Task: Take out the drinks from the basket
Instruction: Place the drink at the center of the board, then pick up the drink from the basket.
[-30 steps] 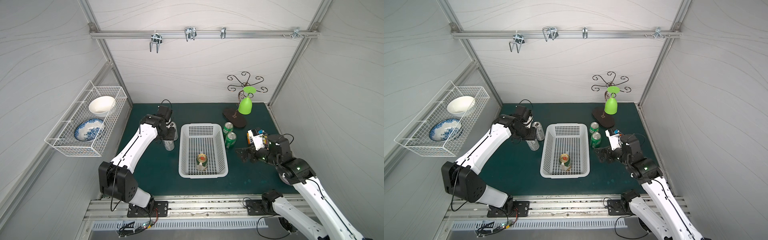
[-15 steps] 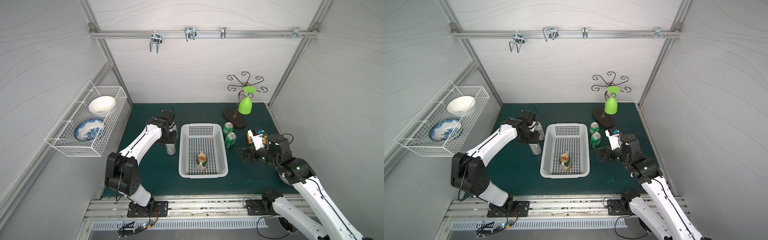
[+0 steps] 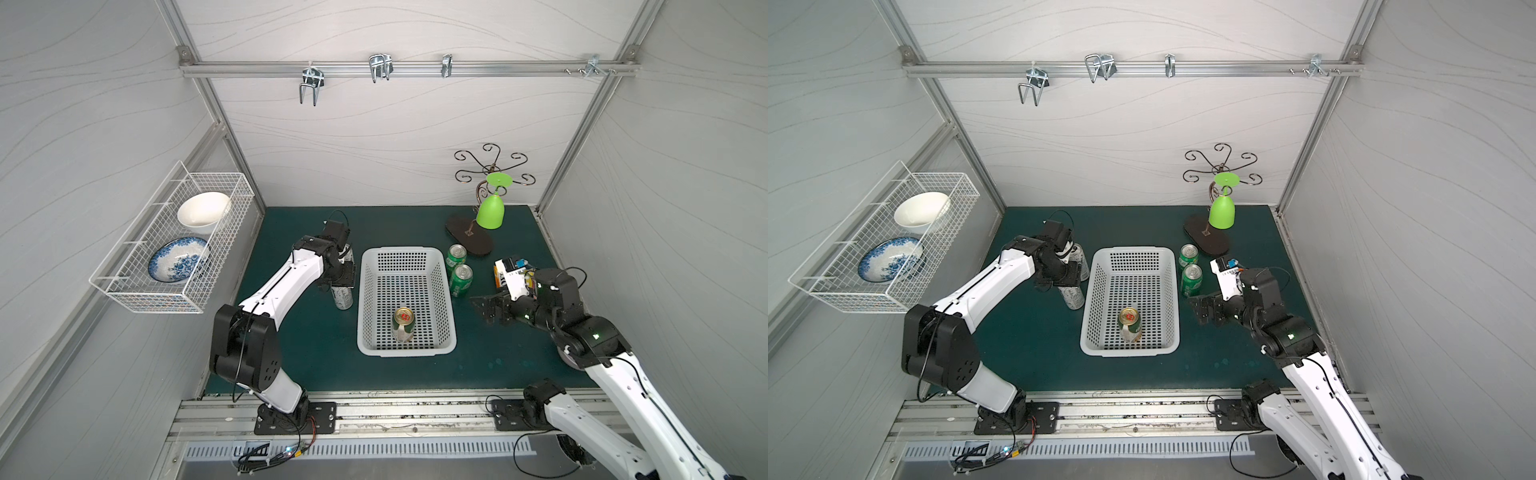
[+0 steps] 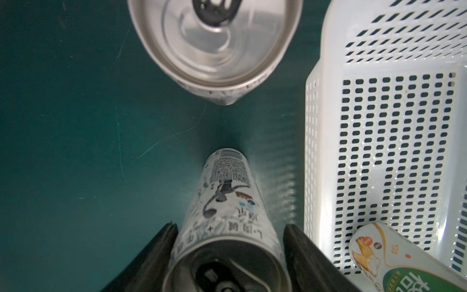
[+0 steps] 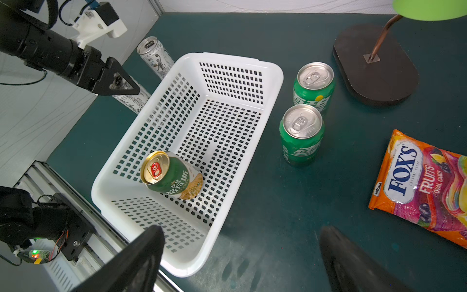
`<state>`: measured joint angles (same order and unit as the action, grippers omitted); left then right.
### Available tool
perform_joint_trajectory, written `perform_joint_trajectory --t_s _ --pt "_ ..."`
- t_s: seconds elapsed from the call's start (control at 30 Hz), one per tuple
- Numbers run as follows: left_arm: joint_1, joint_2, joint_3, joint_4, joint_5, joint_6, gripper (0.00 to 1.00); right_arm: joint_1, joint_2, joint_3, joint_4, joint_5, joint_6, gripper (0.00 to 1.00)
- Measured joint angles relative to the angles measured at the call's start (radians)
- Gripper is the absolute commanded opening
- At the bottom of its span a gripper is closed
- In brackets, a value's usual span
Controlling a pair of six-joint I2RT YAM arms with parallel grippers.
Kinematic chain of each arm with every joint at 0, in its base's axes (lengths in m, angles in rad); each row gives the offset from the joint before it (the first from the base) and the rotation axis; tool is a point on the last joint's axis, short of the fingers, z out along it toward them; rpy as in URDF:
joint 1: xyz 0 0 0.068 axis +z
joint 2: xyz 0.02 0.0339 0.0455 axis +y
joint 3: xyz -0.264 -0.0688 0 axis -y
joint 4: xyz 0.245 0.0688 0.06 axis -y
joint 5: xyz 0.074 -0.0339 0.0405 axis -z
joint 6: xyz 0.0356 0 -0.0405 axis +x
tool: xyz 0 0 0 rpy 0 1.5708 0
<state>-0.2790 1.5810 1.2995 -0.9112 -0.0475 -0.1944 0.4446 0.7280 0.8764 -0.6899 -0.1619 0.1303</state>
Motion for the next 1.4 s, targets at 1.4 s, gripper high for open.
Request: perform_joint_trajectory --t_s 1.4 --pt "-0.001 -0.729 -0.352 0.026 0.421 -0.172 0.84 0.551 0.438 0.269 -0.129 0.162 -0.040 0.99"
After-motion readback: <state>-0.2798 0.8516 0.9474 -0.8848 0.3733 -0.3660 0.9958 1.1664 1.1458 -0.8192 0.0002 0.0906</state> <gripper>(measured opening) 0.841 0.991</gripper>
